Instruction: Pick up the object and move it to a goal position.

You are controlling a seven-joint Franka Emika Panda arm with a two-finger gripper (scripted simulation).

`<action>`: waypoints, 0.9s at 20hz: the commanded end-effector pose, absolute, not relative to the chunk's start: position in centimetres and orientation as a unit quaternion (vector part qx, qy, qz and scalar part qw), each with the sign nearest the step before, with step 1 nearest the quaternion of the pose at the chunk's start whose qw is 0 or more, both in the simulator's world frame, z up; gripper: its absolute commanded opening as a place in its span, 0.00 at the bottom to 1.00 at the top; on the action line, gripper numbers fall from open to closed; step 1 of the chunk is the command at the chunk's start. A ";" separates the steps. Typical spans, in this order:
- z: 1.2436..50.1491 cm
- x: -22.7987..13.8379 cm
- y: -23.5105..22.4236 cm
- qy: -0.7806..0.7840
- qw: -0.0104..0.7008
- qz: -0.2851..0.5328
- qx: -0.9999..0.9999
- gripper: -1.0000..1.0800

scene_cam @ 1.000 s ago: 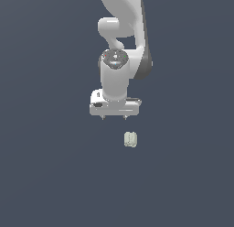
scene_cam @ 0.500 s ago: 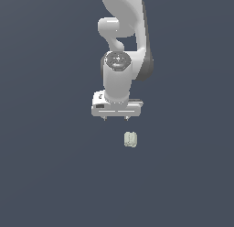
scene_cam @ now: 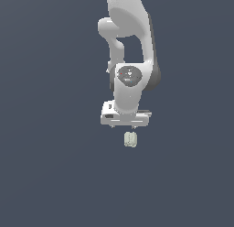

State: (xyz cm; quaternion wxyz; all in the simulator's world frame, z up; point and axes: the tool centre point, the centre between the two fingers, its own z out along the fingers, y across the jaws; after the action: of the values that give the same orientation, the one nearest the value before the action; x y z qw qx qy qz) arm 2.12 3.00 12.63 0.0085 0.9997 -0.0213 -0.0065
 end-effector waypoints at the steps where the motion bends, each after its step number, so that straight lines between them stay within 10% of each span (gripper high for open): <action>1: 11.5 2.9 4.3 -0.031 0.006 -0.004 0.999 0.96; 18: 8.2 4.1 6.9 -0.051 0.000 -0.001 0.999 0.96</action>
State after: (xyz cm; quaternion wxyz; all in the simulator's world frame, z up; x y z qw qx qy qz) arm 4.18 6.91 8.63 0.0002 0.9987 -0.0505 -0.0001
